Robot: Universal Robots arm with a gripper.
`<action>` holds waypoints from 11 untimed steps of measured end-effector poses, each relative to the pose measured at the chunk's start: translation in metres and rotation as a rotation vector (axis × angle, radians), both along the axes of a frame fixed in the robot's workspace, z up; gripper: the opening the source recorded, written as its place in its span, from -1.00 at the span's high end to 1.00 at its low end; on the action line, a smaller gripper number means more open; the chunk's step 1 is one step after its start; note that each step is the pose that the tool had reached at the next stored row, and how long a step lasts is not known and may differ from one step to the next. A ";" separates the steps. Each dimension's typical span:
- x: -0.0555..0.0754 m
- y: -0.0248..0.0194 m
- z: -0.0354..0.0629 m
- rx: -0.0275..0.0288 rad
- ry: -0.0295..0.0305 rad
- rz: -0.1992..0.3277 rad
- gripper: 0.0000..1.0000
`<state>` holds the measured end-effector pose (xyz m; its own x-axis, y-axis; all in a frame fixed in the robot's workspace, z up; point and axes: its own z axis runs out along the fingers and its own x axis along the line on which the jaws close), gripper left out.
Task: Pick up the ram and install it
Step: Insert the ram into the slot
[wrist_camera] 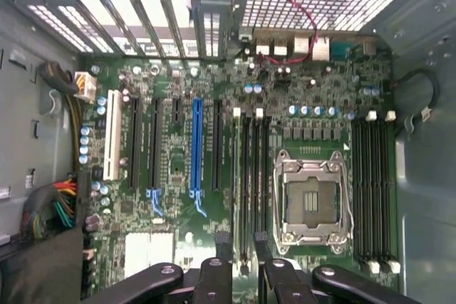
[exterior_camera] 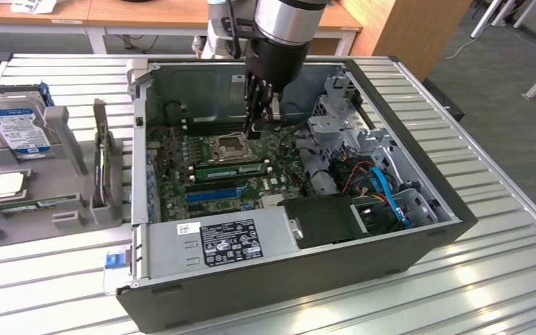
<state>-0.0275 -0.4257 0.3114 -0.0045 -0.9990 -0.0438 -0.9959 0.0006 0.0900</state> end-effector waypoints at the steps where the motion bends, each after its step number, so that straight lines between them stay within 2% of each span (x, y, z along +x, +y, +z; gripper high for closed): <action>1: -0.001 0.0000 0.0000 0.0000 -0.0095 0.000 0.50; 3: -0.002 0.0000 0.0000 0.0000 -0.0275 0.001 0.50; 6: -0.004 0.0000 0.0001 -0.0001 -0.0441 0.001 0.50; 7: -0.004 0.0000 0.0001 0.0001 -0.0475 0.002 0.50; 11: -0.004 0.0000 0.0017 -0.0005 -0.0475 0.002 0.50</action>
